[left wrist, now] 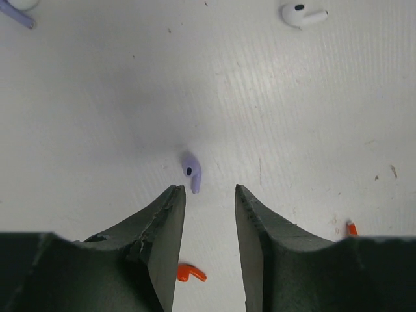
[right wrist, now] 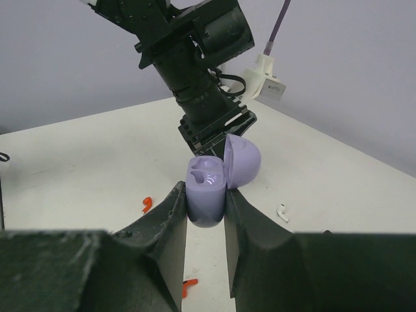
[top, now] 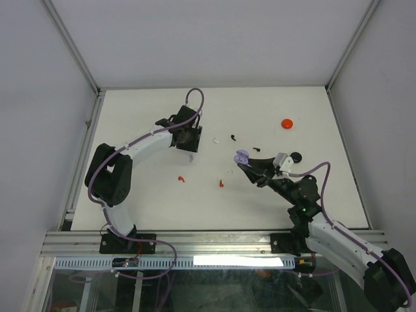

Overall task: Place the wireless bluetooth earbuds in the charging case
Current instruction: Pick up the earbud from the center of the board.

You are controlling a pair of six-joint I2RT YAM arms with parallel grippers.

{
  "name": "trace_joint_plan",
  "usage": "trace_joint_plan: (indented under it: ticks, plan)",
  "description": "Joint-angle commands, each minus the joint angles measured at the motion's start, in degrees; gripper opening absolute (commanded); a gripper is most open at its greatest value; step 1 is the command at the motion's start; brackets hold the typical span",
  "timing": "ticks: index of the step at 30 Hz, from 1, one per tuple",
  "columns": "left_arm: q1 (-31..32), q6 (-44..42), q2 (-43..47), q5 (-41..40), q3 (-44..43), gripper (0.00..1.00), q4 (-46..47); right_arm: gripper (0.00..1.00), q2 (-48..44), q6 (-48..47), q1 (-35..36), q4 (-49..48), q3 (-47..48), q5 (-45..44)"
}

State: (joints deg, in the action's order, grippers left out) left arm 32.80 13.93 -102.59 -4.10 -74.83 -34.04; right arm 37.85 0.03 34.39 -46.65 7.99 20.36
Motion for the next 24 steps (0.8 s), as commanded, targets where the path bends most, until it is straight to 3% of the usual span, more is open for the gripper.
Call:
trace_joint_plan:
  ticks: [1, 24]
  plan:
    - [-1.35, -0.73, -3.48, -1.8, -4.17, 0.38, -0.77, 0.0, -1.43, -0.73, 0.15, -1.57, 0.57, -0.47]
    - [-1.87, -1.19, -10.82, 2.9, -8.05, 0.3, -3.0, 0.0, -1.09, -0.58, 0.15, -1.34, 0.8, 0.27]
